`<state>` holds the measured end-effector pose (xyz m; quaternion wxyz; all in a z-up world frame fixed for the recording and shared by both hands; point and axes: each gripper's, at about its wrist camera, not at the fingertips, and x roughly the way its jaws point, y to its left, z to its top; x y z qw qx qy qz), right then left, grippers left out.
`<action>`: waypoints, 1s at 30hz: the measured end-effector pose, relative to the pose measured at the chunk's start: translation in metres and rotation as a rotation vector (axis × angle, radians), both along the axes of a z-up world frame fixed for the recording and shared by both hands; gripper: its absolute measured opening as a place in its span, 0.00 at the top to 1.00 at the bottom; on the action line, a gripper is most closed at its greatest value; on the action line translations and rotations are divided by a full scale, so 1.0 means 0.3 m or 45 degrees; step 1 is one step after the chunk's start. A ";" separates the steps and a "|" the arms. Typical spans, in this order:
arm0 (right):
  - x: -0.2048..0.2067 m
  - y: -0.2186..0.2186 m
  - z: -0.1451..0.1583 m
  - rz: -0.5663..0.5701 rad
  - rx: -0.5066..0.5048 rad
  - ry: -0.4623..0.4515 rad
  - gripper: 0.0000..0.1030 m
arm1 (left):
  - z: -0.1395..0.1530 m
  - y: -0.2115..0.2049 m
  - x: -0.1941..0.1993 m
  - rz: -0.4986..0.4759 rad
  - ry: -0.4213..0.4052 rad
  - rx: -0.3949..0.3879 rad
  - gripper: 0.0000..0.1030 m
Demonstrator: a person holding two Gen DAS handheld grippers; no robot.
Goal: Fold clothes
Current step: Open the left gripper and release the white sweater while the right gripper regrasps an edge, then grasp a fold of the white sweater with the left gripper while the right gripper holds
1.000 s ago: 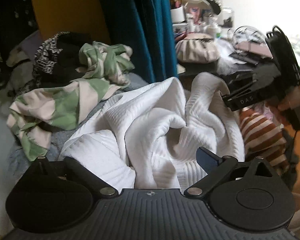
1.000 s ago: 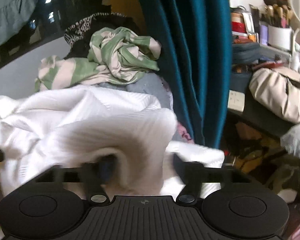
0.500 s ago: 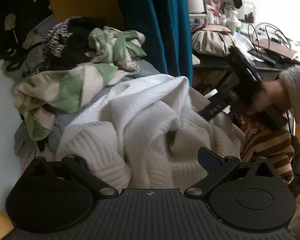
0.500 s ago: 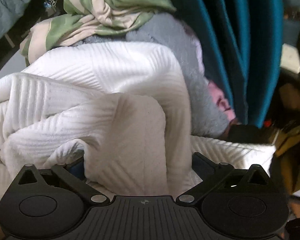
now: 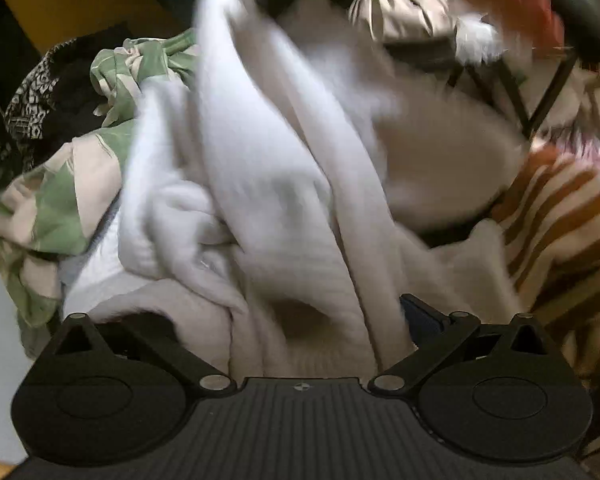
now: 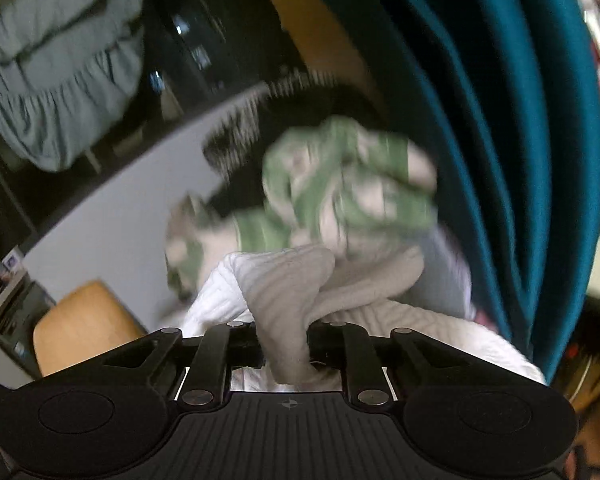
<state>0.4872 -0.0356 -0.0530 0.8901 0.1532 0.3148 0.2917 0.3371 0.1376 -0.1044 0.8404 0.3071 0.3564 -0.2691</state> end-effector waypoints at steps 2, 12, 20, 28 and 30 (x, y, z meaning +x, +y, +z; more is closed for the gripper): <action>-0.004 -0.010 0.048 -0.006 0.031 -0.032 0.85 | 0.028 0.038 0.023 0.036 0.034 -0.074 0.16; -0.064 0.039 0.333 0.010 0.079 -0.226 0.86 | 0.254 0.167 0.053 0.167 0.017 -0.234 0.03; -0.015 -0.052 0.299 -0.254 0.060 -0.127 0.85 | 0.402 0.330 0.065 0.154 -0.101 -0.331 0.01; 0.011 -0.053 0.202 -0.344 0.036 -0.070 0.85 | 0.217 0.300 -0.043 0.093 0.073 -0.188 0.01; 0.009 -0.071 0.184 -0.357 0.033 -0.057 0.85 | 0.128 0.285 -0.089 0.086 0.132 -0.153 0.01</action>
